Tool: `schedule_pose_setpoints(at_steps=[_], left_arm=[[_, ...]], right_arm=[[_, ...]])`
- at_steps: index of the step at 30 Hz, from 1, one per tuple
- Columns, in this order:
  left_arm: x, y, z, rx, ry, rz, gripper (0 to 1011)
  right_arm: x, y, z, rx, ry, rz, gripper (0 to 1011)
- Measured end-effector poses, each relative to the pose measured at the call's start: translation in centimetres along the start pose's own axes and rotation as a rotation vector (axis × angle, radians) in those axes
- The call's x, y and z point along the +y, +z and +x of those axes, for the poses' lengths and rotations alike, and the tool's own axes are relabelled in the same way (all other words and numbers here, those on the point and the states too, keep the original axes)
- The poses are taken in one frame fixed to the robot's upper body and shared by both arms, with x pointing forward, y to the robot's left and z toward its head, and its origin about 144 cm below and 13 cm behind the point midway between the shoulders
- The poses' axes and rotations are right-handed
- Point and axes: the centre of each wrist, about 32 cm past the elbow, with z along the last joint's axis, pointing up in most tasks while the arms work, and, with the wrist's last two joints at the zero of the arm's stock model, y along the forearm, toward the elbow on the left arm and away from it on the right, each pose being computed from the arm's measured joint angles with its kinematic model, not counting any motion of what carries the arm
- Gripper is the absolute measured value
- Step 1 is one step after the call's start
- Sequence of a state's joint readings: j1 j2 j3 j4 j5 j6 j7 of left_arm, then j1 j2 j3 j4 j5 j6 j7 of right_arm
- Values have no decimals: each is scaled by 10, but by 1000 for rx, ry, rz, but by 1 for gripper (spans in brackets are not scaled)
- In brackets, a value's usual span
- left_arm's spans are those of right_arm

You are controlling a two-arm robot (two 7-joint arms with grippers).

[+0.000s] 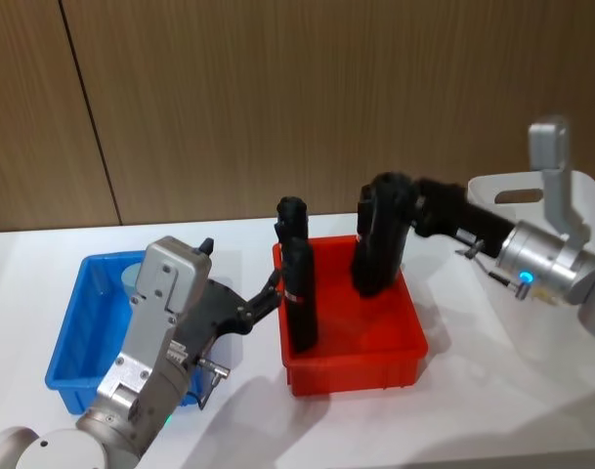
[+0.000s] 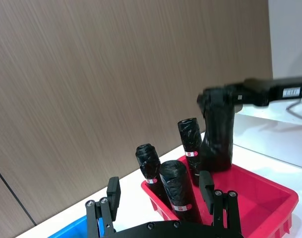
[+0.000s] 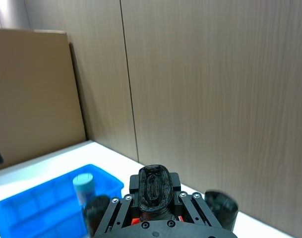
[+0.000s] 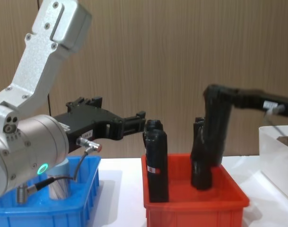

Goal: Pick the cotton swabs from the blue box and place them into the white box.

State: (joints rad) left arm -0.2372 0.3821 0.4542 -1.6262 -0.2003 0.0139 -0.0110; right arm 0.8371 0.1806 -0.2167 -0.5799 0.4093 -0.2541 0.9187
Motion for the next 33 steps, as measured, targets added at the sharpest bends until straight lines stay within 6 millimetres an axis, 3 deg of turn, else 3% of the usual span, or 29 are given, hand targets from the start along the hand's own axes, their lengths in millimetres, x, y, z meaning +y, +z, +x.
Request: schedule_pose_setpoints(at_steps=[19,33], left_arm=[[0,0,0,0,0,0,1004],[0,0,0,0,0,0,1004]], right_arm=[[-46,68,-9,-116,-174,63,336],[-84,94,-5,-189,-363,22,336]])
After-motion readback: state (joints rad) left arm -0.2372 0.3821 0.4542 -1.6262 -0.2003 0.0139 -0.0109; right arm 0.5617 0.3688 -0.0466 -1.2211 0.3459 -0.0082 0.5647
